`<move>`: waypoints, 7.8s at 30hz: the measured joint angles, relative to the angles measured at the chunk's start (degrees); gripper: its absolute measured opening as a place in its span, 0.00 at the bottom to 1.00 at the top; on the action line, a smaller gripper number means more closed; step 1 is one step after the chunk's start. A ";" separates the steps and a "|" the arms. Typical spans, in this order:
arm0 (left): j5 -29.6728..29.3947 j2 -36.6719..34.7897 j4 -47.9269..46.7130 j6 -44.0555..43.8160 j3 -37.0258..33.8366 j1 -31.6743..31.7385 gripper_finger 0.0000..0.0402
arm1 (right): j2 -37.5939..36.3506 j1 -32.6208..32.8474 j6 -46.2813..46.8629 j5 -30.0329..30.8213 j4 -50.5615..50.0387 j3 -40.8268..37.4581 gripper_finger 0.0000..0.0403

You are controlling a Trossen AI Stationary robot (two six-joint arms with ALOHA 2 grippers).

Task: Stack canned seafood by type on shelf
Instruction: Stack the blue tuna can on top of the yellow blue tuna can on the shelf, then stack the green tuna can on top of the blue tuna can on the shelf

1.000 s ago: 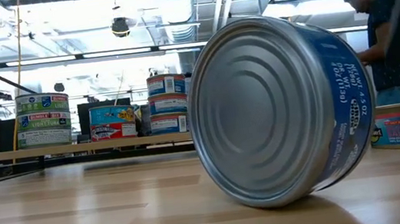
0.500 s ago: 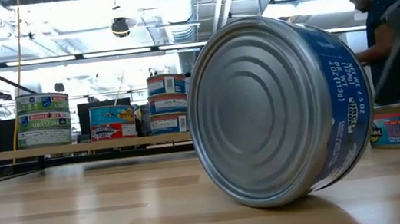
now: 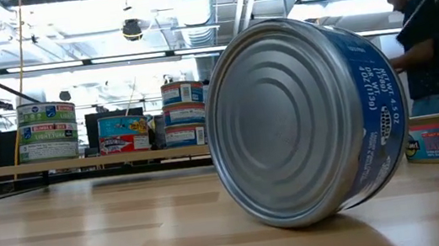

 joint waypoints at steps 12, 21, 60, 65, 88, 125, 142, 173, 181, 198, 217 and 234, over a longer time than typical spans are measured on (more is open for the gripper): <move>2.01 0.92 -1.78 3.62 0.00 -0.21 0.70 | -0.11 0.57 1.10 0.48 -0.19 0.04 0.72; -0.40 4.01 -4.89 8.08 -0.03 0.25 0.77 | -0.04 0.57 1.36 0.57 -0.21 0.04 0.72; -65.66 -22.65 -63.34 -21.47 -15.31 7.02 0.33 | -0.04 0.35 4.00 1.84 1.41 -1.92 0.72; -66.42 -30.18 -52.35 -13.64 -26.34 10.94 0.36 | -0.04 -0.12 3.65 2.11 1.46 -1.92 0.72; -61.65 -35.55 -28.80 8.16 -38.38 18.94 0.36 | -0.04 -1.05 3.67 1.95 1.60 -1.92 0.72; -41.43 -35.46 -43.46 -3.76 -30.01 19.04 0.69 | -0.04 -1.16 3.89 1.90 1.62 -1.92 0.72; -35.02 -35.50 -48.52 -2.66 -26.80 21.66 0.68 | -0.04 -1.16 3.67 1.92 1.62 -1.92 0.72; -34.27 -34.21 -40.50 -7.75 -28.95 21.27 0.63 | -0.02 -1.95 3.48 1.92 1.89 -1.90 0.72; -41.65 -30.43 -41.03 -4.69 -29.00 21.29 0.63 | -0.02 -1.86 3.41 1.91 2.01 -1.88 0.72; -25.83 -37.13 -33.29 -10.61 -26.28 16.15 0.63 | -0.02 -2.34 2.09 1.93 2.50 -1.88 0.72; -40.86 -15.08 -2.13 -18.91 -27.34 -3.49 0.63 | 7.54 -14.78 -17.27 -6.56 19.14 -1.84 0.72; -40.91 -13.10 4.64 -24.80 -27.32 -0.84 0.63 | 7.45 -17.61 -17.45 -10.38 16.36 -3.13 0.72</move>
